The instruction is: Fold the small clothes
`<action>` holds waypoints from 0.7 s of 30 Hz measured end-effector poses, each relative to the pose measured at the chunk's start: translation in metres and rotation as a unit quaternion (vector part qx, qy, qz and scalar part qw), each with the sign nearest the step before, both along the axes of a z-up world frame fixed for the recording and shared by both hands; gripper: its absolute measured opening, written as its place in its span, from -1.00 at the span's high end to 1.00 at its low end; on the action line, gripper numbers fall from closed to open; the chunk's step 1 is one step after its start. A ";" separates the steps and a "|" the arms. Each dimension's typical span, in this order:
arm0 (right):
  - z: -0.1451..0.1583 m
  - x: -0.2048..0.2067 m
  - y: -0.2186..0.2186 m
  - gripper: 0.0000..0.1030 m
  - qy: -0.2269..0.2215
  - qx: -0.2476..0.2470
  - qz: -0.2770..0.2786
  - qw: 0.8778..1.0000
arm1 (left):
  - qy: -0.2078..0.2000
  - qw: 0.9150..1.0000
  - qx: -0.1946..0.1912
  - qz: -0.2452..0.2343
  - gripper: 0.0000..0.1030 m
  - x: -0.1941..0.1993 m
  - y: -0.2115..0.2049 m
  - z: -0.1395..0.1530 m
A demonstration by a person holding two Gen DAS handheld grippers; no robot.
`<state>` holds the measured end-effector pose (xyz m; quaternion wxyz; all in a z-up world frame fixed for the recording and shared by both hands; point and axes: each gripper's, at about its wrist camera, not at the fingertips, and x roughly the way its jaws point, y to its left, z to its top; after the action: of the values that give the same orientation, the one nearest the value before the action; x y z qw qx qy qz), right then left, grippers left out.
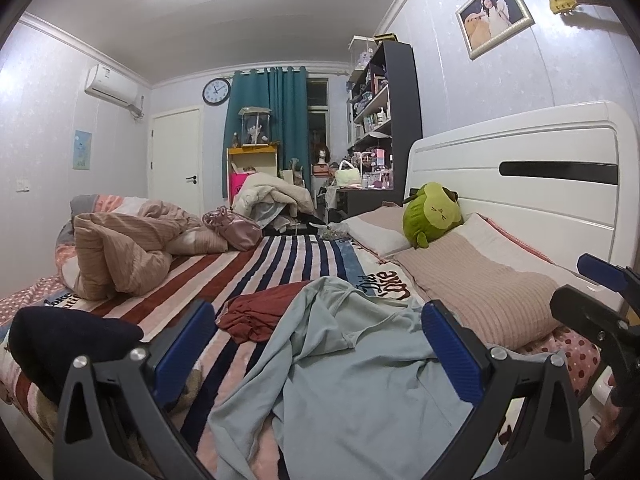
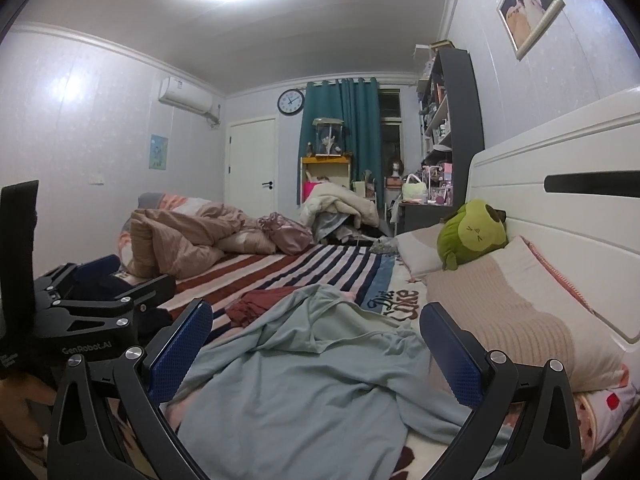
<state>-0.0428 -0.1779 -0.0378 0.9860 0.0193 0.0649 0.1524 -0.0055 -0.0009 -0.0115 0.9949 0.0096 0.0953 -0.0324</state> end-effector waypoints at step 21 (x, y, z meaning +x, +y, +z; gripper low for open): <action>-0.046 0.037 0.024 -1.00 0.084 0.015 0.009 0.996 | 0.153 0.986 -0.011 0.064 -0.98 0.060 0.064 -0.095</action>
<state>-0.0056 -0.1539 -0.0835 0.9753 0.0459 0.1456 0.1596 0.0546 0.0626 -0.1062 0.9686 -0.0121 0.2465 0.0296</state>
